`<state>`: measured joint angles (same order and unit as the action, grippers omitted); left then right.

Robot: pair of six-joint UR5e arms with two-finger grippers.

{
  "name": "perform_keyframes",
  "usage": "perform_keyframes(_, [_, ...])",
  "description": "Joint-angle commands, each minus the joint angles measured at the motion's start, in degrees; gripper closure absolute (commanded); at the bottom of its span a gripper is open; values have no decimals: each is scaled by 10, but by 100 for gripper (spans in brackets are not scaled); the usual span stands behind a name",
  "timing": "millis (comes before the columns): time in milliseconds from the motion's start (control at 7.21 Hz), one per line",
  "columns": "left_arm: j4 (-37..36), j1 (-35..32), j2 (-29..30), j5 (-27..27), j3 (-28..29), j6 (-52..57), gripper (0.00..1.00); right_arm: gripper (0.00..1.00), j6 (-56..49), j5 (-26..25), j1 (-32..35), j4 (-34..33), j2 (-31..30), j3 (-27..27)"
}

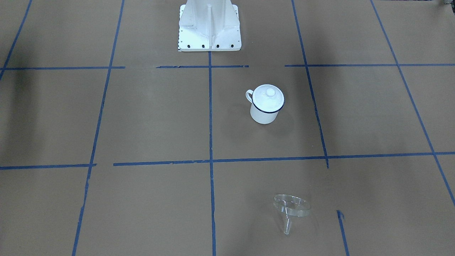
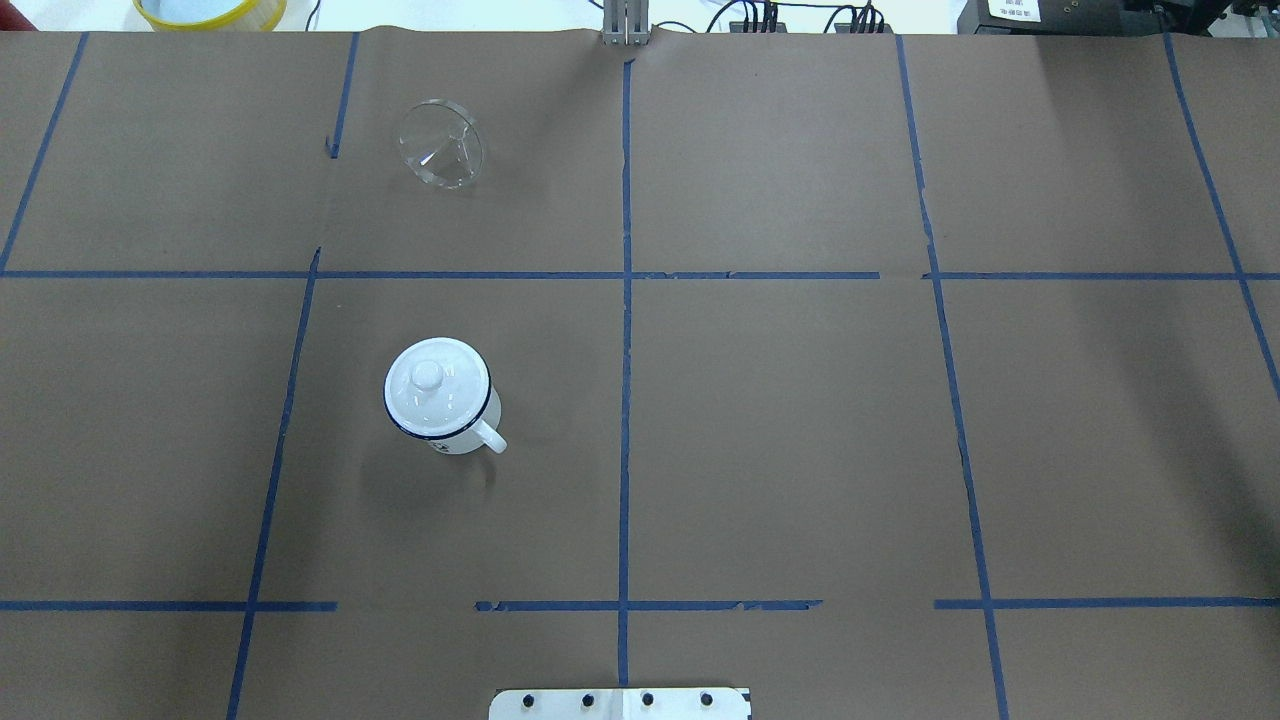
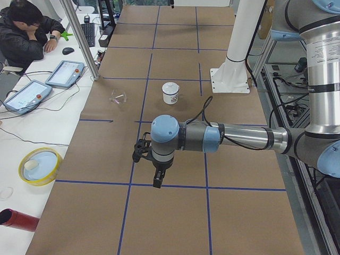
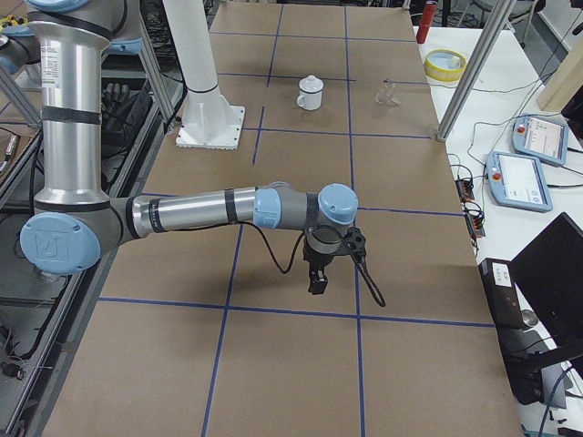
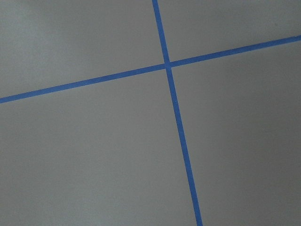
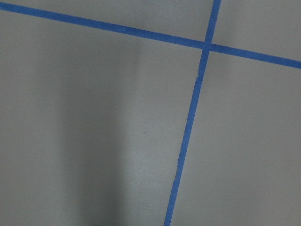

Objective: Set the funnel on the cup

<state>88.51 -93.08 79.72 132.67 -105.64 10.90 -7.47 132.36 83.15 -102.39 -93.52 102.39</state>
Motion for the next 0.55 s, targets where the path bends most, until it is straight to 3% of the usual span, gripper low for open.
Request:
perform_keyframes(0, [0,0,1,0,-3,-1,0,0,0,0,0,0,0,0])
perform_keyframes(416, [2,0,12,0,-6,-4,0,0,0,0,0,0,0,0])
